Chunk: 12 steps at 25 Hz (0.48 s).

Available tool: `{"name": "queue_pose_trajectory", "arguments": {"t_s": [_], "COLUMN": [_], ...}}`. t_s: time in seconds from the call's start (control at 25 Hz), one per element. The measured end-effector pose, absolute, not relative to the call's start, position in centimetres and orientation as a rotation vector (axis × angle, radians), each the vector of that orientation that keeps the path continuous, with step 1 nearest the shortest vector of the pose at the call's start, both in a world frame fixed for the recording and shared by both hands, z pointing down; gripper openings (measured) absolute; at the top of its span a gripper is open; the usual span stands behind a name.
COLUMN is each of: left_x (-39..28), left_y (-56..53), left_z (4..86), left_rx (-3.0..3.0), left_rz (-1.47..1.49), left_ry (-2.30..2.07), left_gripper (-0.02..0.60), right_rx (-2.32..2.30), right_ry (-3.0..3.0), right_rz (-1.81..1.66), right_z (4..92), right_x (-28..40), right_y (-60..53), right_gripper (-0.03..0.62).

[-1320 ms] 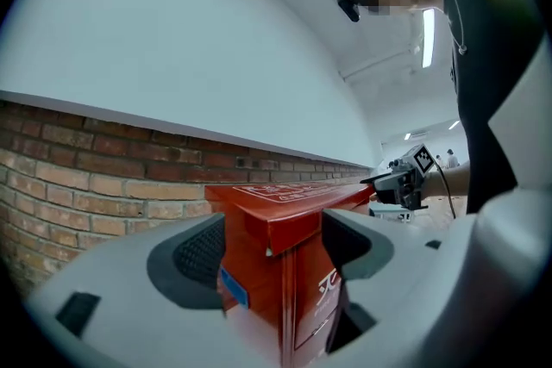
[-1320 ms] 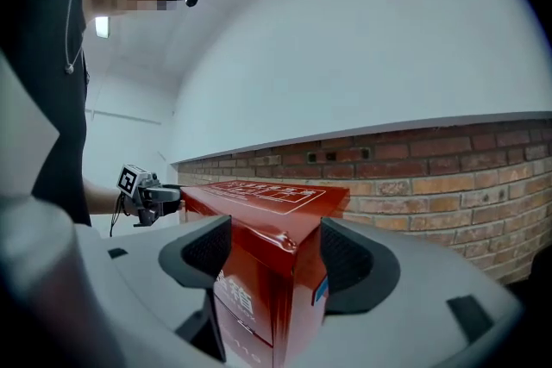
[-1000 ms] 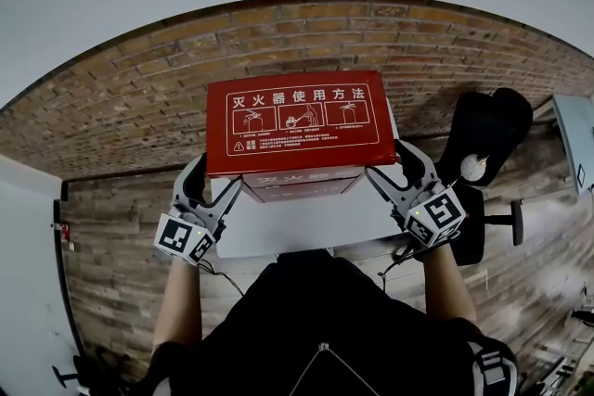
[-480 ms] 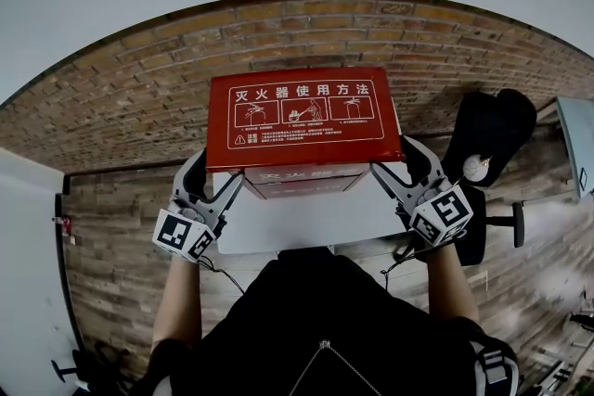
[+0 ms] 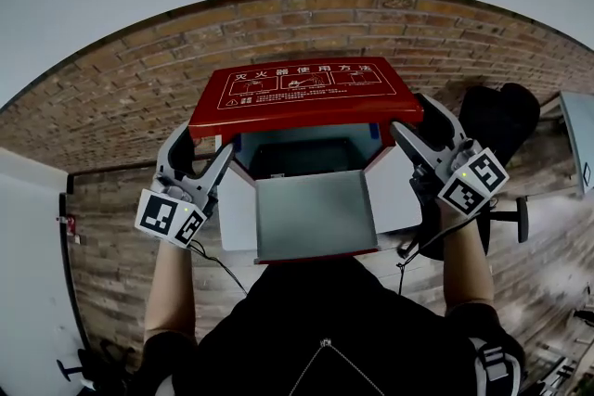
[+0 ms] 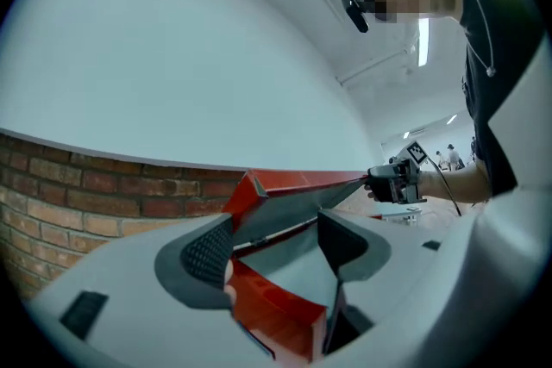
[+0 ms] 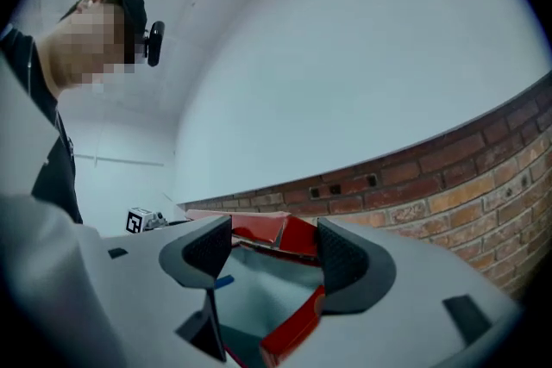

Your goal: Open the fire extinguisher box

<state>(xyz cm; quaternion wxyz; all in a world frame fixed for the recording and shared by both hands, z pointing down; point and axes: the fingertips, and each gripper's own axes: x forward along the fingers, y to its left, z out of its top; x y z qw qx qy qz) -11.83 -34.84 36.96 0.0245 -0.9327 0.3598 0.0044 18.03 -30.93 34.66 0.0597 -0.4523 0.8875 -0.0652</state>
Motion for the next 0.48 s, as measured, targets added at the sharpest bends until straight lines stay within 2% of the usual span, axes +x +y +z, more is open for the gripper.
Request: {"name": "queue_pose_trajectory", "arguments": {"t_s": [0.48], "left_x": [-11.5], "left_y": [-40.4], "left_z": [32.0], "left_rx": [-2.826], "left_rz": [0.145], "left_ry": [1.141], "left_gripper": [0.347], "right_rx": [-1.413], "right_ry": [2.649], "right_rz": [0.015], "right_z": [29.1], "right_x": [18.4], "right_y": [-37.6], "right_gripper": [0.305]}}
